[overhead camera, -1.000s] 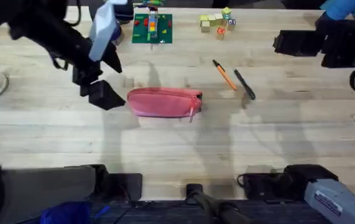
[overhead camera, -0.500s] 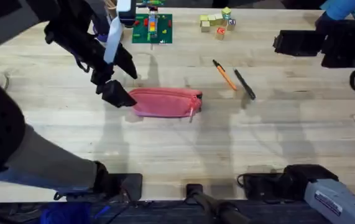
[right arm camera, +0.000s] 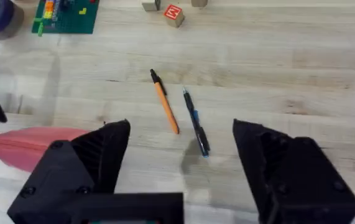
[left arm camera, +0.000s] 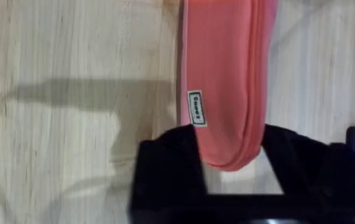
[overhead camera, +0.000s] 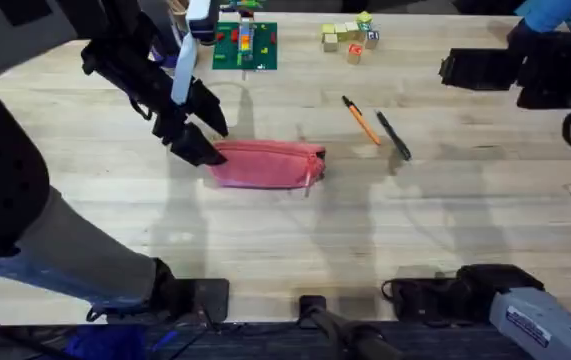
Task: Unzip the bag, pick up the pens from the table one at a time and place them inside, then zip the bag closed.
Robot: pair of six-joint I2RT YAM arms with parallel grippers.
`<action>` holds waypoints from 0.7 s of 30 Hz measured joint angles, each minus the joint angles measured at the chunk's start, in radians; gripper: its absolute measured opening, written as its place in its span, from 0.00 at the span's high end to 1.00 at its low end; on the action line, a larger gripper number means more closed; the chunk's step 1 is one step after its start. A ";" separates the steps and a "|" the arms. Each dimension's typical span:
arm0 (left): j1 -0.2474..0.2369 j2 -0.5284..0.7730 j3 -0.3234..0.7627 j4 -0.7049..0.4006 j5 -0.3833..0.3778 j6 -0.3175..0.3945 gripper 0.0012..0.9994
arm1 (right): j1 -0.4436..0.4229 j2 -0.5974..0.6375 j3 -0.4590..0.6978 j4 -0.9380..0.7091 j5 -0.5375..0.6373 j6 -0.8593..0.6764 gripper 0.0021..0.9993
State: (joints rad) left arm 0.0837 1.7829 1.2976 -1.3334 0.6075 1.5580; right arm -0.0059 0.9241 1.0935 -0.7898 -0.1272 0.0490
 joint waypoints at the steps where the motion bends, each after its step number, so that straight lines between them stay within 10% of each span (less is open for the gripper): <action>1: 0.000 0.000 0.000 -0.004 0.000 0.000 0.45 | 0.000 0.000 0.000 0.000 0.000 0.000 0.00; 5: -0.002 0.000 -0.001 -0.013 0.002 0.007 0.93 | 0.000 0.000 0.000 0.000 0.000 0.000 0.00; 21: -0.003 0.002 -0.002 -0.014 0.003 0.006 0.96 | 0.000 0.000 0.000 -0.006 -0.202 0.140 0.00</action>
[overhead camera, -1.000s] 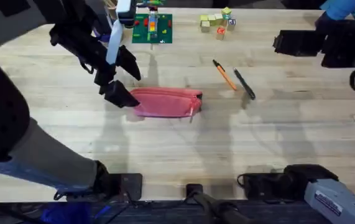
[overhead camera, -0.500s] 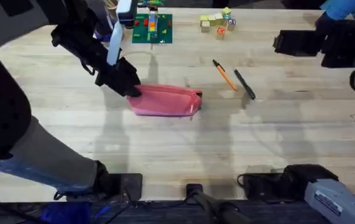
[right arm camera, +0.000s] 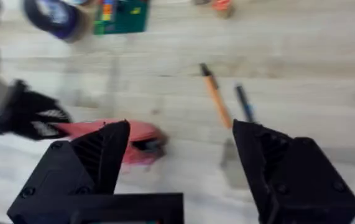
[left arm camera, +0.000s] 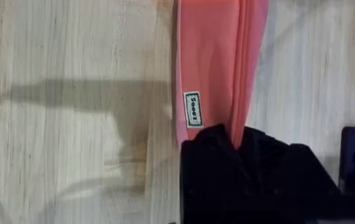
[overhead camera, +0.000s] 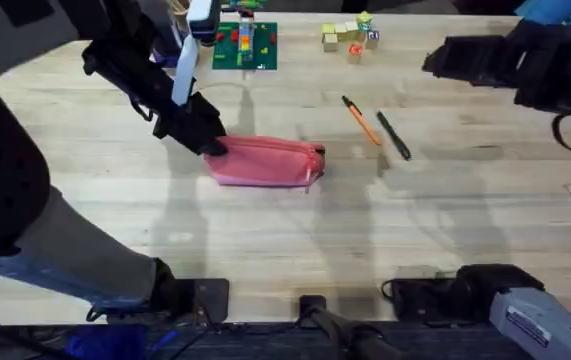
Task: Unzip the bag, pick up the pens from the table one at a time and place them inside, then zip the bag closed.
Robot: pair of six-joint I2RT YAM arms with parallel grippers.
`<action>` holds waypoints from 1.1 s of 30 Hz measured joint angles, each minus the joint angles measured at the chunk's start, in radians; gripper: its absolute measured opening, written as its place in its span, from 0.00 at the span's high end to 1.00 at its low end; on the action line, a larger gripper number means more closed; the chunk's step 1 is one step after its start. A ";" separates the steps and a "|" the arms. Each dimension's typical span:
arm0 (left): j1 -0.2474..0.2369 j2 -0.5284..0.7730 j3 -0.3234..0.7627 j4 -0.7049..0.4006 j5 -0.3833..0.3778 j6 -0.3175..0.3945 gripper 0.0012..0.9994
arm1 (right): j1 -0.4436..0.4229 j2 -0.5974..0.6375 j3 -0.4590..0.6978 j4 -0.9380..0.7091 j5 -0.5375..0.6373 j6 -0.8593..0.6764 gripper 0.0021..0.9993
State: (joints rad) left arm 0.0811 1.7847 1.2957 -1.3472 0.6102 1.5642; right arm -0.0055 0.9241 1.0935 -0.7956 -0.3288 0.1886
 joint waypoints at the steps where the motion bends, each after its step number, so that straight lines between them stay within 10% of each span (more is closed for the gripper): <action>1: 0.000 0.000 0.000 0.000 0.000 0.000 0.96 | 0.006 0.003 0.001 -0.036 -0.055 0.076 0.00; 11: 0.000 0.000 0.000 -0.004 0.000 0.000 0.96 | 0.166 0.007 0.002 -0.101 0.013 0.207 0.00; 26: 0.000 0.000 0.000 -0.006 0.000 0.000 0.96 | 0.664 0.131 0.002 -0.055 0.336 0.517 0.00; 33: 0.000 0.000 0.000 -0.006 0.000 0.000 0.96 | 0.718 0.256 0.002 0.010 0.371 0.637 0.00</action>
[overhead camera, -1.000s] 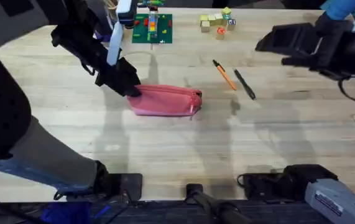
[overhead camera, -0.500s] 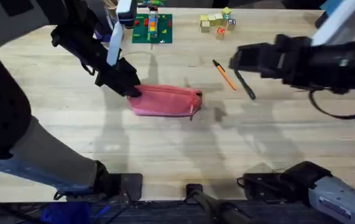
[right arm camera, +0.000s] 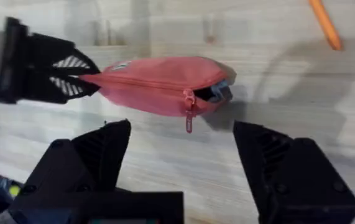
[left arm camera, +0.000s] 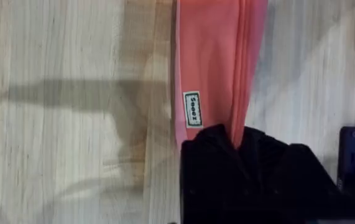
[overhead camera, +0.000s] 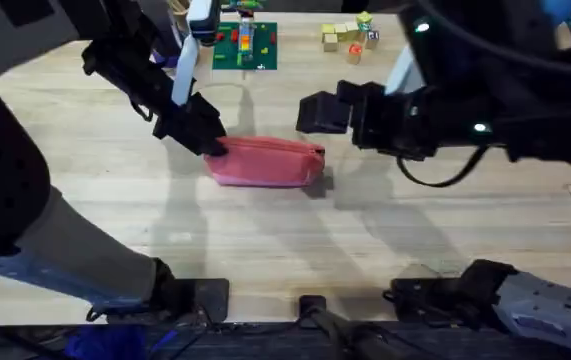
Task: Unzip the bag, pick up the pens from the table one at a time and place them inside, then zip the bag closed.
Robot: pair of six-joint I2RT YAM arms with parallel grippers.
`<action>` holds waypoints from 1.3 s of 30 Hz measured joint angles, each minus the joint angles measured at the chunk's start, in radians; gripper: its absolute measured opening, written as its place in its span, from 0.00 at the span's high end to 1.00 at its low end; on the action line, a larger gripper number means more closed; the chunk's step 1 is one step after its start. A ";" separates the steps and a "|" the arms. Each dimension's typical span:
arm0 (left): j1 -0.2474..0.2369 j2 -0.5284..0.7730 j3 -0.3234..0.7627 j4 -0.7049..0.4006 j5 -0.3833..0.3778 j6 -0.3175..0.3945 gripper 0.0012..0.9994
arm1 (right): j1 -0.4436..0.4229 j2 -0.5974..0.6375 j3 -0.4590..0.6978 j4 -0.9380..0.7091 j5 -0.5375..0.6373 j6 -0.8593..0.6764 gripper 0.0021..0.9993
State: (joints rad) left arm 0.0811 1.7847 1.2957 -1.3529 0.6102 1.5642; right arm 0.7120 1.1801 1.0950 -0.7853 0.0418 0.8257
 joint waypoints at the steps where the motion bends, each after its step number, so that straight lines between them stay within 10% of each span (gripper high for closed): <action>1: 0.000 0.000 0.000 0.000 0.000 0.000 0.96 | 0.000 0.012 0.000 0.000 -0.001 0.007 0.00; 39: 0.000 0.000 0.000 0.000 0.000 0.000 0.96 | 0.051 0.232 0.000 0.058 -0.088 0.148 0.00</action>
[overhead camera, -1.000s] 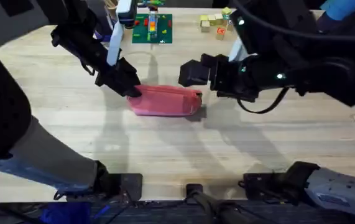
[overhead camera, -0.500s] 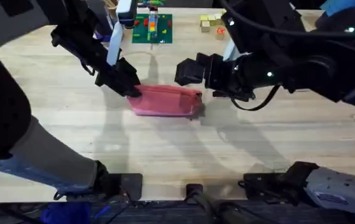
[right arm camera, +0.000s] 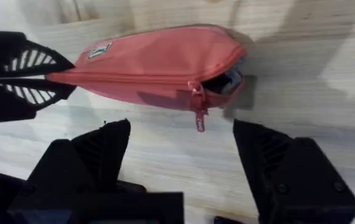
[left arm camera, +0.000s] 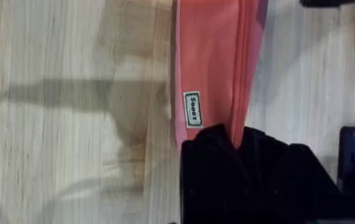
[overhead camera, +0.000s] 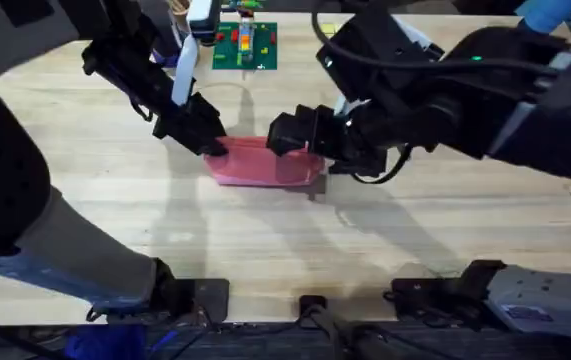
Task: Unzip the bag, pick up the pens from the table one at a time and place them inside, then zip the bag closed.
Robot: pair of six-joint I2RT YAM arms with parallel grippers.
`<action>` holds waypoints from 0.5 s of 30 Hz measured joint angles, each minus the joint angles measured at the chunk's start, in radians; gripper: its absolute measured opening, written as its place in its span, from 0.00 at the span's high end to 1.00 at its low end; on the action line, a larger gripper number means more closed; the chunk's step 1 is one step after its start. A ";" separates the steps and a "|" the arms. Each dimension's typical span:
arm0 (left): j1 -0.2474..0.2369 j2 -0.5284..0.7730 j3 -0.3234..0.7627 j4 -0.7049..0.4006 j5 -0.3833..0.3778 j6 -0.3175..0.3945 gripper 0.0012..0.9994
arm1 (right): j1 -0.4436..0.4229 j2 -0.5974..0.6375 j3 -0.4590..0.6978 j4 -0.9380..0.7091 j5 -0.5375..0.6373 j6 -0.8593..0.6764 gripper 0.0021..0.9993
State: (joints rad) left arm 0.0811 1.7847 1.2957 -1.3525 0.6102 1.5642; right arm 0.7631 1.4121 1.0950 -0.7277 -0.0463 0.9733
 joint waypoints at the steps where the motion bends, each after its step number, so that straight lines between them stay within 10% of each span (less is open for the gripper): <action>1: 0.000 0.000 0.000 0.000 0.000 0.000 0.96 | 0.001 0.005 0.000 0.000 0.001 0.000 0.01; 15: 0.000 0.000 0.000 0.000 0.000 0.000 0.96 | 0.003 0.079 0.000 0.063 0.032 0.015 0.12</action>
State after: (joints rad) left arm 0.0811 1.7847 1.2957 -1.3521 0.6098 1.5642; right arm 0.7657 1.4912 1.0946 -0.6649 -0.0144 0.9882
